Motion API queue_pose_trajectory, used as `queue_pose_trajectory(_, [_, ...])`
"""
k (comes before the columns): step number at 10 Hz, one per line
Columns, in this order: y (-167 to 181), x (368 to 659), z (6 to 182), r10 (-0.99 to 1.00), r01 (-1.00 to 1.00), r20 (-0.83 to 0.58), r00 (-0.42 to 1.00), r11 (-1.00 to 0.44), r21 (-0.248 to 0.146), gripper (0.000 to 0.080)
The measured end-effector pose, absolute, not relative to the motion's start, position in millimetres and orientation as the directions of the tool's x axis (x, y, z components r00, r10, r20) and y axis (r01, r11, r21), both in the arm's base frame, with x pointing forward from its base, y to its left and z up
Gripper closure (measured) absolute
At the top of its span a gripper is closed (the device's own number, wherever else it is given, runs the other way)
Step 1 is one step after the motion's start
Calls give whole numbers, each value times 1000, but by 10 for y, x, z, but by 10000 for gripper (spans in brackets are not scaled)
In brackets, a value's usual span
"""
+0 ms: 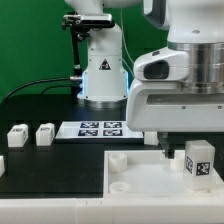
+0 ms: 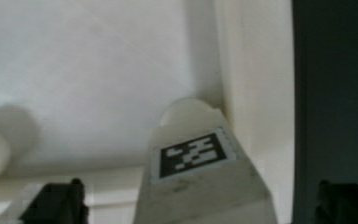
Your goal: Assemble one leg
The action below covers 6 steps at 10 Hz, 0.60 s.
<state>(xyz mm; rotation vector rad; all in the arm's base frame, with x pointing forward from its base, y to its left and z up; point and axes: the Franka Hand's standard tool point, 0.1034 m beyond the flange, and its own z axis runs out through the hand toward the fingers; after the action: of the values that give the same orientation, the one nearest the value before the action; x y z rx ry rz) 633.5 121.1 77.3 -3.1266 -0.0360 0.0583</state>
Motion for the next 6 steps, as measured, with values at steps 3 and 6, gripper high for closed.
queue_pose_trajectory(3, [1209,6337,773,71,71,-35,997,-997,-17,150])
queue_pose_trajectory(6, [1206,6337,773,71,70,-35,997,-997,-17,422])
